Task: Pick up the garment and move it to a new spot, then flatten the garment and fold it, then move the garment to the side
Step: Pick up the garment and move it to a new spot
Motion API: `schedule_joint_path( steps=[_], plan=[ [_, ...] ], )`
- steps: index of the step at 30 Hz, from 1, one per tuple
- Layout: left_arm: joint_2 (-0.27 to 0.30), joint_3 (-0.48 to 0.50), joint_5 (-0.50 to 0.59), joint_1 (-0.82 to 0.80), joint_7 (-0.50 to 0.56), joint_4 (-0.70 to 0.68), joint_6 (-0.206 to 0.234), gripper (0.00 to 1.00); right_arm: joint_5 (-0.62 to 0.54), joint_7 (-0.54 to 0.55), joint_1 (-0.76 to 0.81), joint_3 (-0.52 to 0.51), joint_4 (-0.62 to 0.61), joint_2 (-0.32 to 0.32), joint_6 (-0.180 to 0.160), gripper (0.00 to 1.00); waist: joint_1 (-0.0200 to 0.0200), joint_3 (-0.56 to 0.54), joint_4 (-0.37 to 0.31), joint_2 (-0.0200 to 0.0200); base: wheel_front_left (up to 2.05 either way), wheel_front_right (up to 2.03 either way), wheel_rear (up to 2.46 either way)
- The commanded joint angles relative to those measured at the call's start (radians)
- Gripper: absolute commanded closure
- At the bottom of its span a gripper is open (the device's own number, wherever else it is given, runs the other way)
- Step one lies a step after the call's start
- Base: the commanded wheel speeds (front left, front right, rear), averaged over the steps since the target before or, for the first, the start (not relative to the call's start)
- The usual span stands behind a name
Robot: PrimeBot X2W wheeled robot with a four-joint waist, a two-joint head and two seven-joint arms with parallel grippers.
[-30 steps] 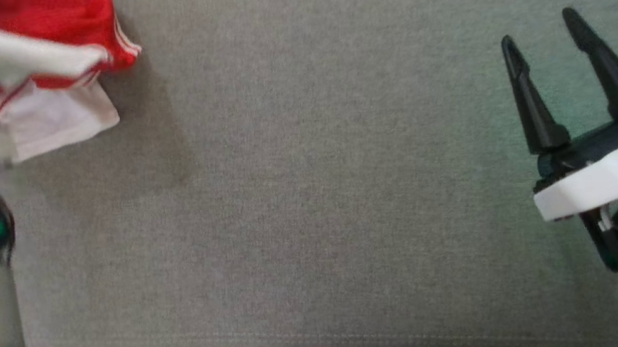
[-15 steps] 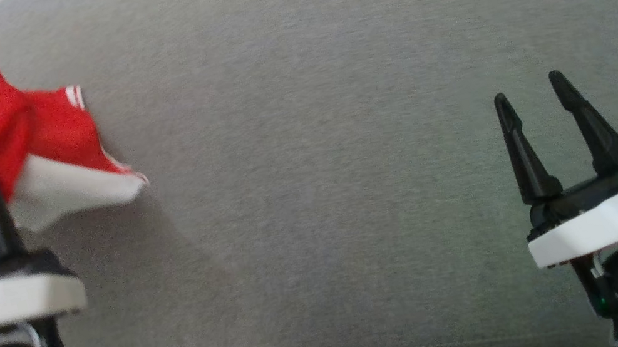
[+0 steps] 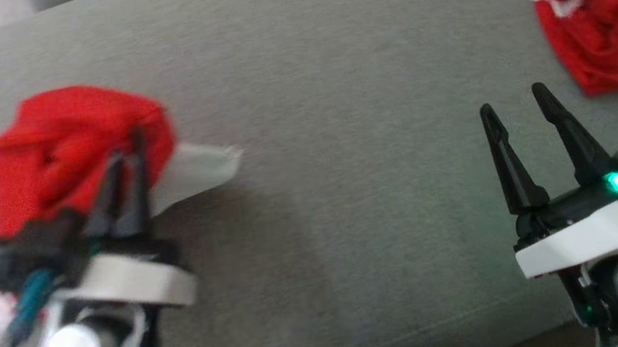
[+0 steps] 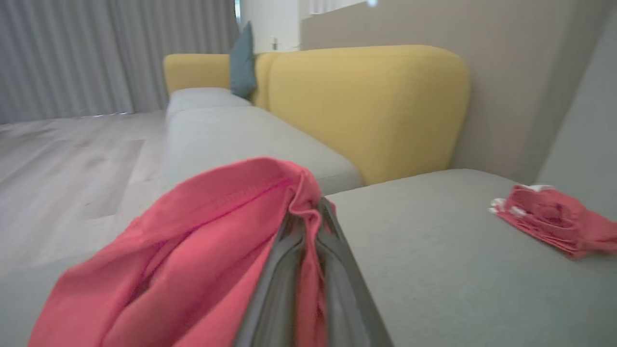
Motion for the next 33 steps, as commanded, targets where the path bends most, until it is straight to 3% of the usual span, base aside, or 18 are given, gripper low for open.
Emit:
schedule_joint_path(
  steps=[1,5,10,19,20,21,29,33],
  plan=[
    [-0.001,0.001,0.016,-0.078,0.003,-0.017,-0.022,1.00,0.011,-0.011,-0.013,0.028,-0.027,-0.002,-0.001,0.00,0.0001,0.019,-0.065,0.0000,0.00,0.00,0.00],
    [-0.047,-0.099,0.040,-0.168,0.000,0.059,-0.076,1.00,0.030,-0.027,-0.009,0.039,-0.015,-0.002,-0.001,0.00,0.0001,0.041,-0.123,0.0000,0.00,0.00,0.00],
    [-0.099,-0.177,0.057,-0.245,-0.018,0.130,-0.109,1.00,0.053,-0.051,-0.006,0.044,-0.004,-0.002,-0.001,0.00,0.0001,0.085,-0.169,0.0000,0.00,0.00,0.00],
    [-0.111,-0.274,0.071,-0.266,-0.015,0.324,-0.142,1.00,0.074,-0.087,-0.025,0.044,0.036,-0.002,-0.001,0.00,0.0001,0.134,-0.155,0.0000,0.00,0.00,0.00],
    [-0.111,-0.280,0.075,-0.264,-0.023,0.340,-0.141,0.55,0.074,-0.088,-0.027,0.043,0.042,-0.002,-0.001,0.00,0.0001,0.132,-0.148,0.0000,0.00,0.00,0.00],
    [-0.113,-0.286,0.076,-0.261,-0.033,0.351,-0.142,0.00,0.074,-0.089,-0.030,0.042,0.048,-0.002,-0.001,0.00,0.0001,0.127,-0.140,0.0000,0.00,0.00,0.00],
    [-0.109,-0.310,0.097,-0.210,-0.131,0.322,-0.118,0.00,0.048,-0.074,-0.033,0.022,0.072,-0.002,-0.001,0.00,0.0001,0.072,-0.060,0.0000,0.00,0.00,0.00],
    [-0.095,-0.270,0.086,-0.174,-0.168,0.276,-0.075,0.00,0.029,-0.056,-0.028,0.006,0.071,-0.002,-0.001,0.00,0.0001,0.039,-0.007,0.0000,0.00,0.00,0.00]
  ],
)
